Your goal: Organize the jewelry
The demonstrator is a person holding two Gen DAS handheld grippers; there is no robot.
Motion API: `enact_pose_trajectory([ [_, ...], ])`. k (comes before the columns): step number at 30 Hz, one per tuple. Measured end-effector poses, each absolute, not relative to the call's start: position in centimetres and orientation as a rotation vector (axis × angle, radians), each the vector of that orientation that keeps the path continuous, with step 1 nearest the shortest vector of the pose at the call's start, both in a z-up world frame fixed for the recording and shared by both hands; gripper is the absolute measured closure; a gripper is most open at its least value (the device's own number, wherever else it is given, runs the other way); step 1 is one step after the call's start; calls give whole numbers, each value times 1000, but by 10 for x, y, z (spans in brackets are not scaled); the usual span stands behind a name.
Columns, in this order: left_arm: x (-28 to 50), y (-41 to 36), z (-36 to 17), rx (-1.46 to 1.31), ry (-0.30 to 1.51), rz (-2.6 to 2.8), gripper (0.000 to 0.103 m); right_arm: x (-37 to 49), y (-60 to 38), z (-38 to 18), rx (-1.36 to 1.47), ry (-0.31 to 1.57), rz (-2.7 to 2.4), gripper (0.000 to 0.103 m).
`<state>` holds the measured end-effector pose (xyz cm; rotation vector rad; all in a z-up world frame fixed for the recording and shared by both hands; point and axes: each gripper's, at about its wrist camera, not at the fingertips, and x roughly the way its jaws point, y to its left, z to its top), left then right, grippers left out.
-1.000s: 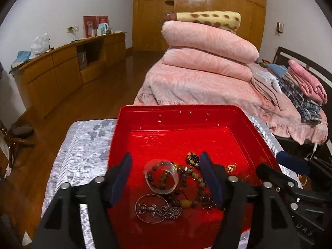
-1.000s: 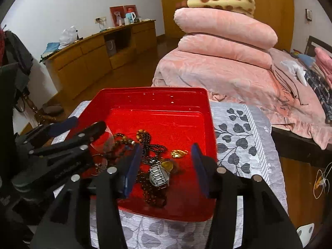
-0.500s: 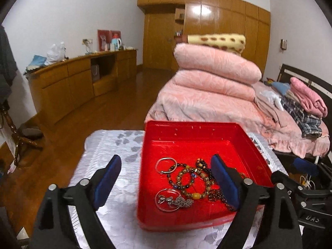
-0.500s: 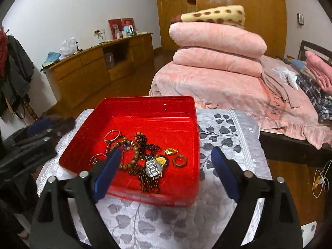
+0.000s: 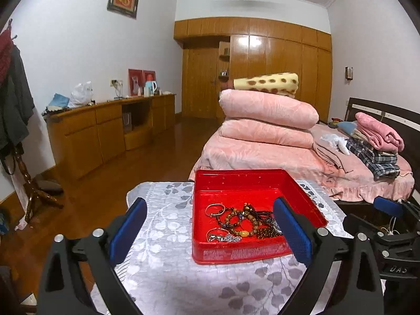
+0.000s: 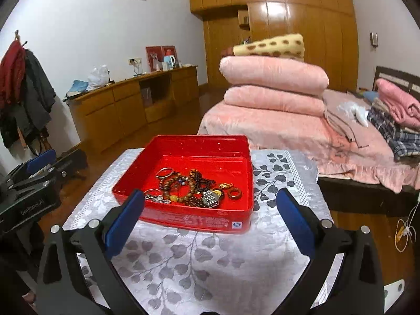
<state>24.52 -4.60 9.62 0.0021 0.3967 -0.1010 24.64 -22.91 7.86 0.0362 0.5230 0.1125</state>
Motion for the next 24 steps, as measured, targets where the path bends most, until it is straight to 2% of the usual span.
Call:
enact_pose_trajectory([
  [24, 151, -32, 120, 28, 249, -93, 8, 159, -208, 114, -5, 357, 147, 6],
])
